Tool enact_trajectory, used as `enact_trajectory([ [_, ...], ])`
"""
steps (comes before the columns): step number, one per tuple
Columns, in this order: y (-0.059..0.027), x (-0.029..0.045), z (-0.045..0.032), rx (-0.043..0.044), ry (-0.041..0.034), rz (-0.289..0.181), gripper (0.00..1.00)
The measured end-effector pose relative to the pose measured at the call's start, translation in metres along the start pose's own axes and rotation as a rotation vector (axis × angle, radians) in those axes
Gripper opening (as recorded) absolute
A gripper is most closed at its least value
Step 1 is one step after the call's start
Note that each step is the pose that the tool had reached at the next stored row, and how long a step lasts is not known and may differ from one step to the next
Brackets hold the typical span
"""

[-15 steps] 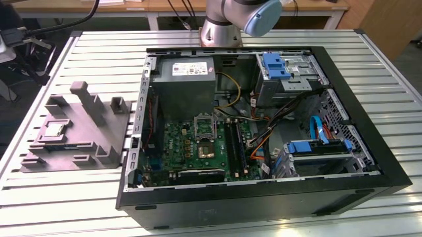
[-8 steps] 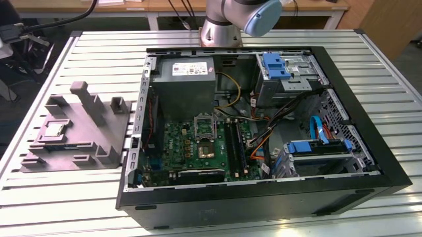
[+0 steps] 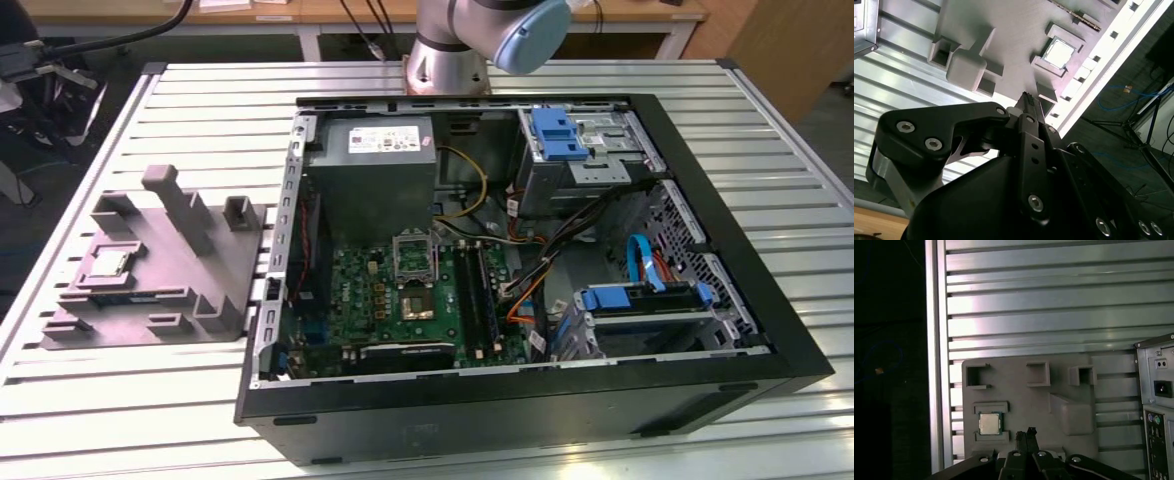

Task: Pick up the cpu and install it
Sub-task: 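Reach for the cpu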

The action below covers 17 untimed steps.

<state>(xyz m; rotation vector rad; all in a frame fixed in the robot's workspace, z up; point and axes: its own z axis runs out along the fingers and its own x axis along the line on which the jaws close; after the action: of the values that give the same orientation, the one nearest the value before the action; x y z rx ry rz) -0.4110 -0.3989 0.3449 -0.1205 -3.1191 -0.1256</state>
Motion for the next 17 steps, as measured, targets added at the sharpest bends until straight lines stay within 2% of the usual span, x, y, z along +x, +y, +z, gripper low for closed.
enact_trajectory([
  [4,0.0,0.0,-0.0002,0.0001,0.0002,0.0,0.11],
  [17,-0.0005,0.0065,-0.0001,0.0002,0.0002,0.0,0.11],
])
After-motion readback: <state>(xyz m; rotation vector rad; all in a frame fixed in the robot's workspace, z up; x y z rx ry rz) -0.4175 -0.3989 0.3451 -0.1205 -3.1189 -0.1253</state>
